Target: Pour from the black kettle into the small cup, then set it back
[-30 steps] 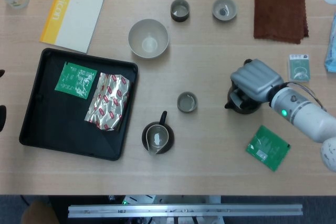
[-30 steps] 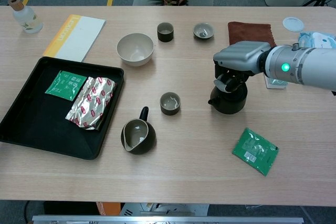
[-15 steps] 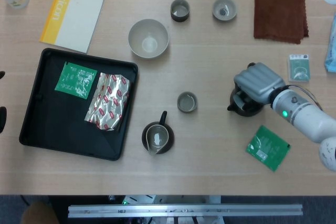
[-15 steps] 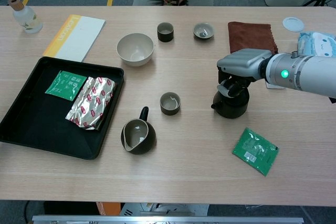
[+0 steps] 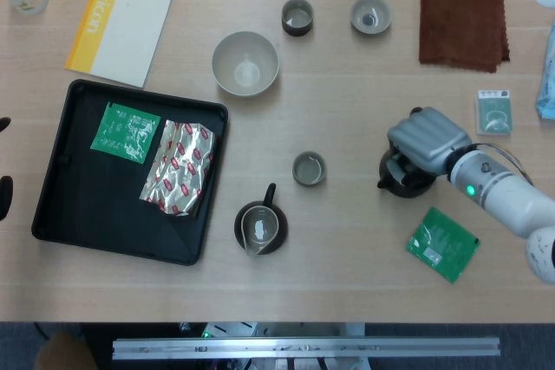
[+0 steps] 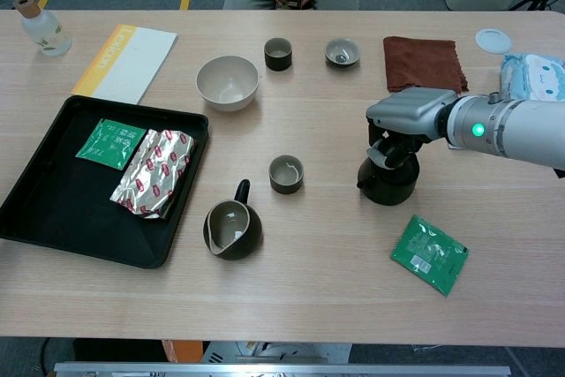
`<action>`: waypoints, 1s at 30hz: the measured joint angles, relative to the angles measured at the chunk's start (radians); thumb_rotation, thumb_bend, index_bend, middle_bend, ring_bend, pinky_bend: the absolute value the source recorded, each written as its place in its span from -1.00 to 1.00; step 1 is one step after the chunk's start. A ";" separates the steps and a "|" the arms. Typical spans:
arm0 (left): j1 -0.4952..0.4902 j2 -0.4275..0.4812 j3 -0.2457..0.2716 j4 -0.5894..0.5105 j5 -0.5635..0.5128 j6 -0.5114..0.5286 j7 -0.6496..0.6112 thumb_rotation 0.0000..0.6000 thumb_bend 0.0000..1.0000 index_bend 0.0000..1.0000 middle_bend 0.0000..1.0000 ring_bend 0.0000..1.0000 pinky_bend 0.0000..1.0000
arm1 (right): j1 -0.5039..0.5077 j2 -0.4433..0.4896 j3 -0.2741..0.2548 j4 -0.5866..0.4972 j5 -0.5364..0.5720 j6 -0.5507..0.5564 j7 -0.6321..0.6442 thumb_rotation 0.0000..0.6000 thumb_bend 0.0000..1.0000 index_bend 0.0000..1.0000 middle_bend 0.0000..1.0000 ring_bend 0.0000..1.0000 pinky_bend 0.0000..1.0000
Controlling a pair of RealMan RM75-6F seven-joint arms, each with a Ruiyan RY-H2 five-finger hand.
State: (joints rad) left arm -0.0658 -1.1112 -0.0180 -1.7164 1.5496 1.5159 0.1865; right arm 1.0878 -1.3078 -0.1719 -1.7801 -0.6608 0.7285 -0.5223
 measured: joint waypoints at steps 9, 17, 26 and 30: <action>0.001 0.001 0.000 -0.001 -0.001 0.003 0.003 1.00 -0.14 -0.69 -0.52 -0.62 -0.66 | -0.001 0.011 0.004 -0.008 -0.004 0.002 0.007 0.56 0.11 0.20 0.01 -0.02 -0.50; -0.001 0.000 0.000 -0.003 -0.002 -0.001 0.007 1.00 -0.14 -0.69 -0.52 -0.62 -0.66 | 0.000 0.020 0.001 -0.017 -0.016 0.014 -0.004 0.56 0.11 0.11 -0.10 -0.14 -0.53; -0.003 -0.001 -0.001 -0.001 -0.003 -0.002 0.005 1.00 -0.14 -0.69 -0.52 -0.62 -0.66 | 0.003 0.024 -0.006 -0.039 -0.032 0.054 -0.053 0.55 0.04 -0.03 -0.23 -0.32 -0.58; -0.003 -0.001 -0.001 0.001 -0.004 -0.002 0.003 1.00 -0.14 -0.69 -0.52 -0.62 -0.66 | 0.006 0.023 -0.011 -0.046 -0.029 0.061 -0.073 0.54 -0.34 -0.11 -0.31 -0.41 -0.63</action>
State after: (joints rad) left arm -0.0684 -1.1123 -0.0188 -1.7149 1.5458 1.5140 0.1896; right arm 1.0933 -1.2844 -0.1829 -1.8262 -0.6895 0.7899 -0.5957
